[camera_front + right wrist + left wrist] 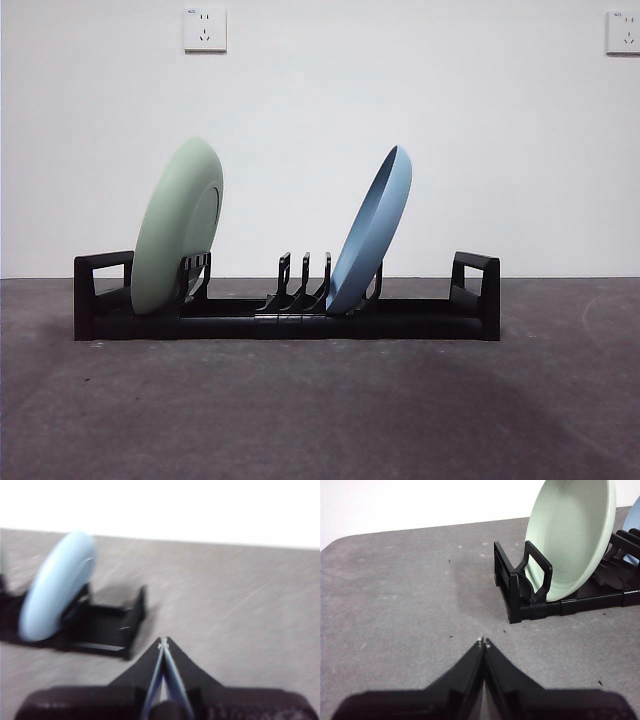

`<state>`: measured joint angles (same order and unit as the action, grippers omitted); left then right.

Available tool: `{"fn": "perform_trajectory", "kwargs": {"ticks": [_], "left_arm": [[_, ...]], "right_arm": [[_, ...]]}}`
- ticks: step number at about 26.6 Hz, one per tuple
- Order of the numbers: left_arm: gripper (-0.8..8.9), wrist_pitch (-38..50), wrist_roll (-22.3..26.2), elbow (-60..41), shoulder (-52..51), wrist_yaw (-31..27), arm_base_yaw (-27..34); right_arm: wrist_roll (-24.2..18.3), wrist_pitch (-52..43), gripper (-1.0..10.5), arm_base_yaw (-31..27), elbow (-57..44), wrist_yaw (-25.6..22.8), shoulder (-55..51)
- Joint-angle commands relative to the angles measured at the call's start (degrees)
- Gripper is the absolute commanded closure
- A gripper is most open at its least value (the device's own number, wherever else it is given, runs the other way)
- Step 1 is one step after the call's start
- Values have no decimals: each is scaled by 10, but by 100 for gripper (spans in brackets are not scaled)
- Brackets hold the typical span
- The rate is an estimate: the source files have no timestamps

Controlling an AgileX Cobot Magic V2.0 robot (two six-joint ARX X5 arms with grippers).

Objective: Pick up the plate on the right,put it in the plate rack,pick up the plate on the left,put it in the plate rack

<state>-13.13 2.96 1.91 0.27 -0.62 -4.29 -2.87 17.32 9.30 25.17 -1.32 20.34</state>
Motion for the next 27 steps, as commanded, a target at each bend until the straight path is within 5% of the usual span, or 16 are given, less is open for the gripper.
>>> {"fn": "perform_trajectory", "kwargs": {"ticks": [1,10,27], "left_arm": [[816,3,-4,-9,-2,3,2],[816,3,-4,-9,-2,3,2],[816,3,-4,-9,-2,3,2]], "right_arm": [[8,-46,945,-39,-73,-1,-58],[35,-92,945,-64,-227,35,-202],[64,-70,945,-63,-248,52,-200]]}}
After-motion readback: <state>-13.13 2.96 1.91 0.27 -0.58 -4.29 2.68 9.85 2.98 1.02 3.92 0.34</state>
